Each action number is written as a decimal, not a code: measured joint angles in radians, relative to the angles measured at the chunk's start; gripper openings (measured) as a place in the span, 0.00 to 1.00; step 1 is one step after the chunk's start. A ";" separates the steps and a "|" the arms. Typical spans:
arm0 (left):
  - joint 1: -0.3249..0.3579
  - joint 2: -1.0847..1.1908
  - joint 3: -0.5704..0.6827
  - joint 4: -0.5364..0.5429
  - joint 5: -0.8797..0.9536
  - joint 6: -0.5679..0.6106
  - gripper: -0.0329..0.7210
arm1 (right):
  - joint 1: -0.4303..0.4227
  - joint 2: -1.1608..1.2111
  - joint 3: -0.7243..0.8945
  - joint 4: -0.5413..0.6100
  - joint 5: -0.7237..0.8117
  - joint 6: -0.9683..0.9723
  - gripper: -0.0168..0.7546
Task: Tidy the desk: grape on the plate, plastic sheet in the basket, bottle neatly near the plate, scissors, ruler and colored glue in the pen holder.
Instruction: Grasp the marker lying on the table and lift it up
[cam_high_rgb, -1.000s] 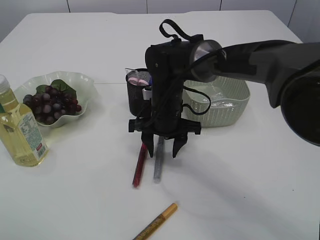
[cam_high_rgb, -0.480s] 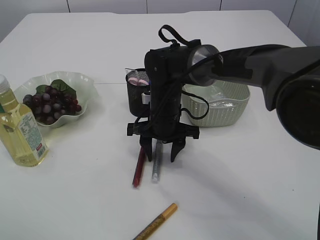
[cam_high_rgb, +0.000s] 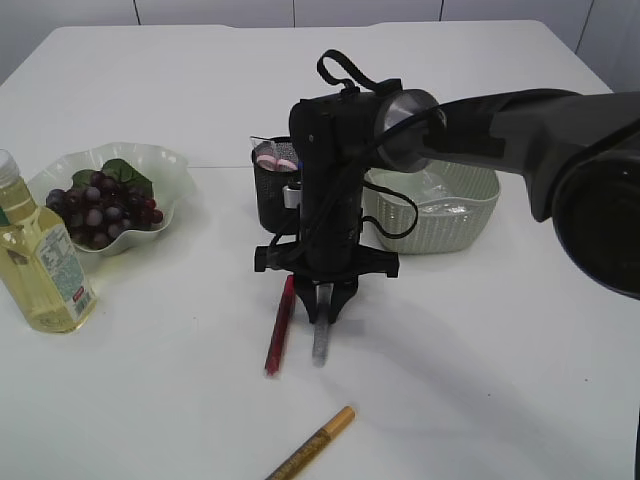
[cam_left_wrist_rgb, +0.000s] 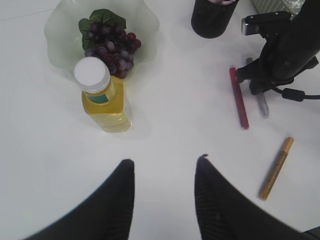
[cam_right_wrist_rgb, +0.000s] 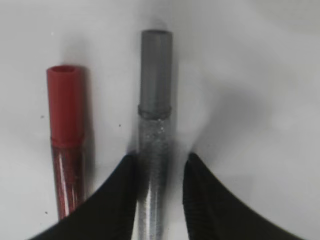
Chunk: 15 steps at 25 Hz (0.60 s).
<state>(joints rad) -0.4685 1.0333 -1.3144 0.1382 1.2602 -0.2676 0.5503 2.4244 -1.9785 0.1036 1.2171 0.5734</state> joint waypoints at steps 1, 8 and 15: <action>0.000 0.000 0.000 0.000 0.000 0.000 0.44 | 0.000 0.000 0.000 0.000 0.000 -0.002 0.21; 0.000 0.000 0.000 0.001 0.000 0.002 0.43 | 0.002 0.000 0.000 0.008 0.000 -0.081 0.07; 0.000 0.000 0.000 0.001 0.000 0.002 0.43 | 0.087 -0.035 0.000 -0.158 0.000 -0.136 0.07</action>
<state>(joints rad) -0.4685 1.0333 -1.3144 0.1389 1.2602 -0.2654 0.6371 2.3889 -1.9785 -0.0543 1.2171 0.4377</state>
